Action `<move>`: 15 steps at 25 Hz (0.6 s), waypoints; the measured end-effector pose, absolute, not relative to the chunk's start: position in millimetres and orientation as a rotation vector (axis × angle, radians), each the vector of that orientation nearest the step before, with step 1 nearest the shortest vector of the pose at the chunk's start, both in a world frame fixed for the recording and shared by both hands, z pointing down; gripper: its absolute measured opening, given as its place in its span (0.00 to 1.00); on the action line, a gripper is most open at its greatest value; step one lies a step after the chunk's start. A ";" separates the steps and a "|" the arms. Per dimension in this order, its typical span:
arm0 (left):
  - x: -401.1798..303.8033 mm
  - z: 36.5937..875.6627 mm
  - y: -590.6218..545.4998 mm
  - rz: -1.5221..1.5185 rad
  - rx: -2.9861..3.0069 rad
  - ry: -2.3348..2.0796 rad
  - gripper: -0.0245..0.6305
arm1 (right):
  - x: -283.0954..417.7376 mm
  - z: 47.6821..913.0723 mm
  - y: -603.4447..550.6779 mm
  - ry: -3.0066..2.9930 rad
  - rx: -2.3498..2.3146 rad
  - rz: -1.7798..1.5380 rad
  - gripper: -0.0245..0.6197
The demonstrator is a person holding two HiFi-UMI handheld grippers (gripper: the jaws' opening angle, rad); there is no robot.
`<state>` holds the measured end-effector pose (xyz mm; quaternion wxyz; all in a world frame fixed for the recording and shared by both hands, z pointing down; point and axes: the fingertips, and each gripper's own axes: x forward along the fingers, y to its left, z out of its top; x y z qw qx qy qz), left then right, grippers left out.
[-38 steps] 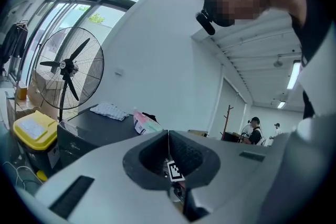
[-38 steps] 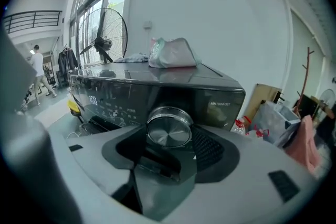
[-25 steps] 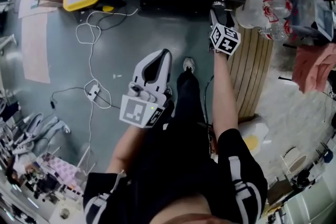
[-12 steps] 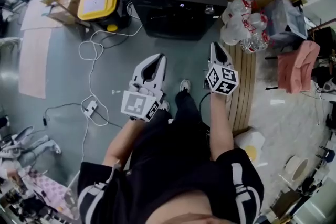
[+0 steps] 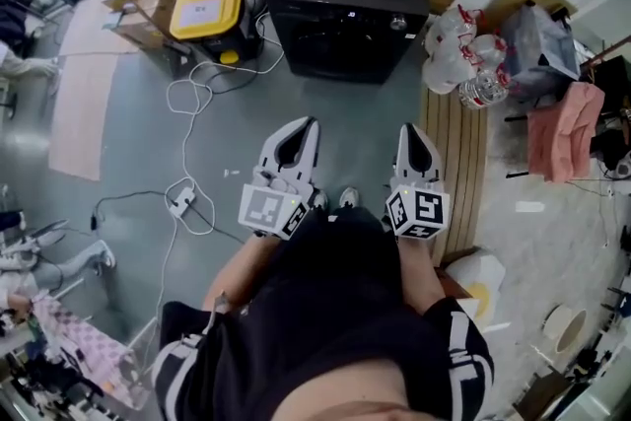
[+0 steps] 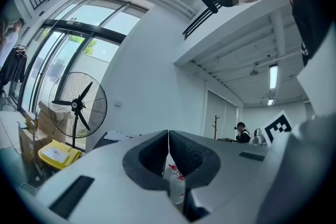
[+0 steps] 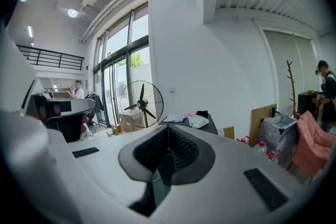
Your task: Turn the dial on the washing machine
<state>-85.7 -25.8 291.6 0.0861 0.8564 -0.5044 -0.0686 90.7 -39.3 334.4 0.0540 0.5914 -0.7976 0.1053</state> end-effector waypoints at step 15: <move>-52.4 297.0 -20.3 -0.196 2.578 -1.493 0.07 | 102.5 332.4 -20.5 -2.452 1.766 0.299 0.08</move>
